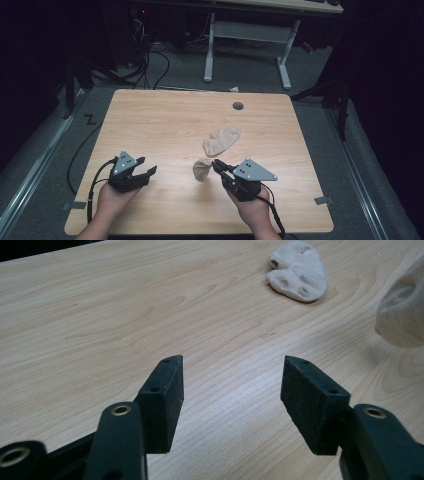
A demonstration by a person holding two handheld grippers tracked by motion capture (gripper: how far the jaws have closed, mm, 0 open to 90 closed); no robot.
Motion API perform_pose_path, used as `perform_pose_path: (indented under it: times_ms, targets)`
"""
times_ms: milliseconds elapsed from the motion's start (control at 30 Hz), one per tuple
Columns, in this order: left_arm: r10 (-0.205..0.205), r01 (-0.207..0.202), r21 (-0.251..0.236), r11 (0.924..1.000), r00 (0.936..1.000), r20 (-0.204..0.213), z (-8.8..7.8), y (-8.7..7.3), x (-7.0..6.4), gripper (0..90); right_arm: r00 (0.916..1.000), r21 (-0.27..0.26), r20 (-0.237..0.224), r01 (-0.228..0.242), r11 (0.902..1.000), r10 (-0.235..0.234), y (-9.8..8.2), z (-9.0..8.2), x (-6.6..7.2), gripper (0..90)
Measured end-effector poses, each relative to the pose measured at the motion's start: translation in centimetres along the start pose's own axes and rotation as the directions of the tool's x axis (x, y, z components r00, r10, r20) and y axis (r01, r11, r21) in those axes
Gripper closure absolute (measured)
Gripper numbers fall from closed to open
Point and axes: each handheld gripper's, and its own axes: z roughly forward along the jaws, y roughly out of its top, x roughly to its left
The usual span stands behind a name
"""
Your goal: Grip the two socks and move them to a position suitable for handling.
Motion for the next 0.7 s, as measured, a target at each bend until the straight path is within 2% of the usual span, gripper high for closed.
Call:
perform_pose_path:
  times_ms: [200, 333, 500, 700]
  targets:
    - [0.006, -0.006, 0.006, 1.0, 1.0, 0.001, 0.1, 0.0, -0.1, 42.8, 0.9985, 0.002, -0.054, -0.006, 1.0, 0.006, -0.1, 0.5, 1.1, 84.1]
    - [0.006, -0.006, 0.006, 1.0, 1.0, 0.003, 0.1, 0.0, -0.1, 42.7, 0.9961, 0.026, -0.088, -0.008, 0.9996, 0.011, -0.4, 1.1, 1.7, 84.1]
    - [0.015, -0.015, 0.013, 0.9998, 0.9999, 0.008, 0.2, 0.0, -0.2, 42.6, 0.9951, 0.063, -0.096, -0.017, 0.9979, 0.023, -1.1, 2.0, 2.0, 84.1]
    - [0.013, -0.013, 0.016, 0.9998, 0.9999, 0.011, 0.2, 0.0, -0.2, 42.6, 0.9951, 0.099, -0.063, -0.069, 0.9926, 0.076, -1.9, 2.7, 0.9, 83.9]
